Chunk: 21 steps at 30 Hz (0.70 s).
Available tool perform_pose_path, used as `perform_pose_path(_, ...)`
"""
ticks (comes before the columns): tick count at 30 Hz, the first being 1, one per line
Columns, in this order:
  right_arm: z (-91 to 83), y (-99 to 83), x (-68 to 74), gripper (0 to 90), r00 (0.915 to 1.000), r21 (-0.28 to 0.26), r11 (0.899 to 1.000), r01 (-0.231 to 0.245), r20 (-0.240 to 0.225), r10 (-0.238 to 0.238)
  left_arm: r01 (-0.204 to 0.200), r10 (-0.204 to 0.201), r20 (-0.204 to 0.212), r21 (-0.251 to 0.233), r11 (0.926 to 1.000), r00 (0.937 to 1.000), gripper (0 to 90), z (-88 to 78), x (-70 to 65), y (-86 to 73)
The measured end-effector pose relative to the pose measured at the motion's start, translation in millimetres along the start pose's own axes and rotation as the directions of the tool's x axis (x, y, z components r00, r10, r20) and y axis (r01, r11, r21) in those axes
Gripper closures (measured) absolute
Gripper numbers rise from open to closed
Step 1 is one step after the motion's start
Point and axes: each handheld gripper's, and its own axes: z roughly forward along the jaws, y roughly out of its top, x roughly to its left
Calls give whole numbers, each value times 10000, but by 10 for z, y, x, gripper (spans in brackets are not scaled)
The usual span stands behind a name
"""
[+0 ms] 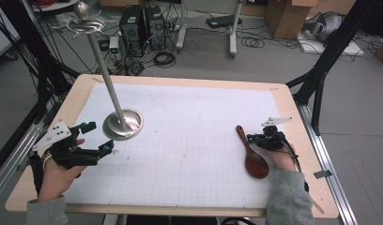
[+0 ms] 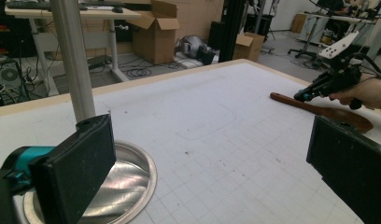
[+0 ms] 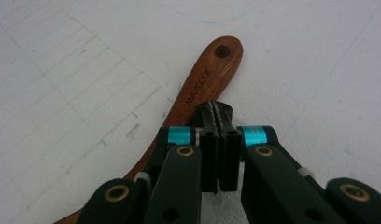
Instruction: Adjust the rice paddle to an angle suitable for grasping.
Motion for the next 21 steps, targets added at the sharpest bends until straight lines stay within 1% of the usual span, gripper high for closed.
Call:
perform_pose_path(3,3,3,4,892,10000,11,10000,-43,7,43,-41,41,0,93,9999,10000,17,8,7,-9)
perform_pose_path(5,6,3,0,892,10000,-18,10000,-68,1,68,2,-2,-6,102,9999,10000,17,14,5,-14)
perform_pose_path(7,6,4,-1,892,10000,-11,10000,-72,3,72,-41,41,15,219,9998,10000,17,28,4,-24)
perform_pose_path(10,5,6,5,892,9999,26,9999,-103,-21,103,-40,40,10,204,9998,10000,17,34,1,-26)
perform_pose_path(16,12,15,19,893,10000,22,10000,-3,-49,3,-39,39,-17,251,9997,10000,17,31,4,-34)
perform_pose_path(17,18,18,21,893,10000,-10,10000,73,-41,-73,-52,52,-11,278,9996,10000,18,30,7,-36)
perform_pose_path(21,16,21,24,892,10000,38,9999,93,-20,-93,-57,58,-34,269,9996,10000,17,25,9,-39)
